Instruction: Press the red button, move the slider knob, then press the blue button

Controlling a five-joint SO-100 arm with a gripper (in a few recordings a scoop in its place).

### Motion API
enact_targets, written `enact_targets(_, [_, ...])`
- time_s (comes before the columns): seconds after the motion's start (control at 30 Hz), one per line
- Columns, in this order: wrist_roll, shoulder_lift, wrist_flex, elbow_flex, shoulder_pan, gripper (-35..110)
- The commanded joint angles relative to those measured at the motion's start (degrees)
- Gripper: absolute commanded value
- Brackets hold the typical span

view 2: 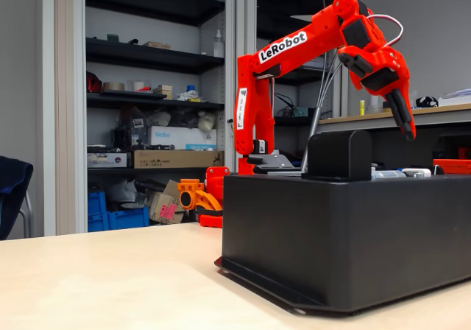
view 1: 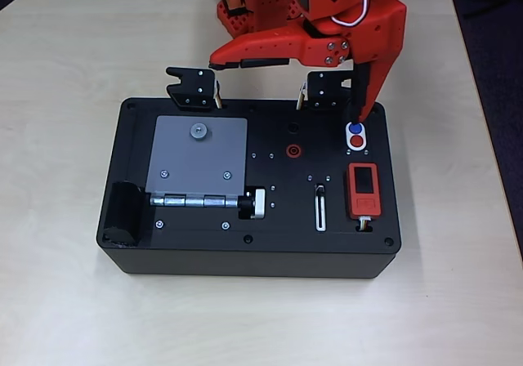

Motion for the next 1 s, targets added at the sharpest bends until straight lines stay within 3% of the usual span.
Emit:
enact_targets(0.0, [0.9,1.1,-0.2,0.0,-0.5,103])
enact_targets(0.97, [5.4,0.4,-8.1,8.4,-4.2,103])
